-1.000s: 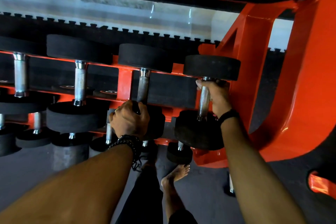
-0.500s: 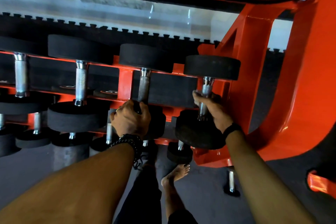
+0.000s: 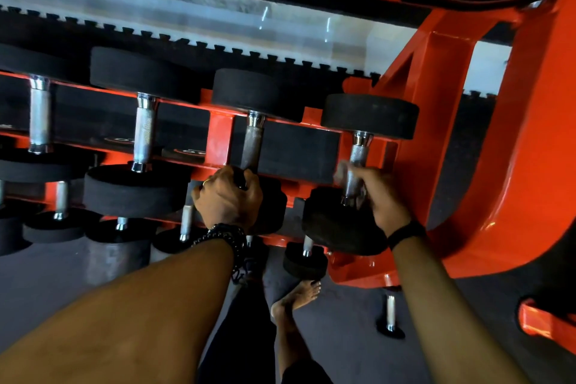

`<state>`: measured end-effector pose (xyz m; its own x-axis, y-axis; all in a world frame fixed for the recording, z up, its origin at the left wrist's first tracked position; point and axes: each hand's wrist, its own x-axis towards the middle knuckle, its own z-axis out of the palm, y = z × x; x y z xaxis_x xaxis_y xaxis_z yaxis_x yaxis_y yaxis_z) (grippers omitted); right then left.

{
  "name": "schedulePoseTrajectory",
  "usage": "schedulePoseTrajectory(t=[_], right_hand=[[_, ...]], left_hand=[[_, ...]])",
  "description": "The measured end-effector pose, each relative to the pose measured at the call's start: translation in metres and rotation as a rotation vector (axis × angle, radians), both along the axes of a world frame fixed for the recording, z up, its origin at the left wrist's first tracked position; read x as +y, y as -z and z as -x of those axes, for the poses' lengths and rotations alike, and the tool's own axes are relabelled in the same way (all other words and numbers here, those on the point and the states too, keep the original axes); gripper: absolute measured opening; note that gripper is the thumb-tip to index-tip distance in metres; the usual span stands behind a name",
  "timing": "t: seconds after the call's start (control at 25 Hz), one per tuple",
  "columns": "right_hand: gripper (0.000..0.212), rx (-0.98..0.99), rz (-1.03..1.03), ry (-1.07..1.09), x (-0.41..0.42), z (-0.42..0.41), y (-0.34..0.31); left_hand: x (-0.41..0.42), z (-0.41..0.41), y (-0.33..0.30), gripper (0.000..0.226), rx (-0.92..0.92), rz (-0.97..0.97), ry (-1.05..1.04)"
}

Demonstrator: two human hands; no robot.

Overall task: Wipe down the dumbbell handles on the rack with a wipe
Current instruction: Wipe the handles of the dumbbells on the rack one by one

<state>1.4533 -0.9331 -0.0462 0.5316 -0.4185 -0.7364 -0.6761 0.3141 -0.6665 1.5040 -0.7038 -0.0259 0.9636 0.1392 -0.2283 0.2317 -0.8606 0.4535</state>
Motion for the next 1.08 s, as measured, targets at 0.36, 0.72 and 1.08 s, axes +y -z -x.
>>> schedulePoseTrajectory(t=[0.36,0.72,1.08], right_hand=[[0.04,0.043,0.074,-0.021,-0.005,0.003,0.001],[0.025,0.046,0.013,-0.224,-0.012,0.01,0.003],[0.022,-0.035,0.715,-0.252,0.01,0.028,0.012]], left_hand=[[0.0,0.0,-0.002,0.039,-0.018,0.007,-0.004],[0.0,0.001,0.002,0.025,-0.024,0.036,-0.014],[0.001,0.001,0.005,0.03,-0.036,0.016,-0.009]])
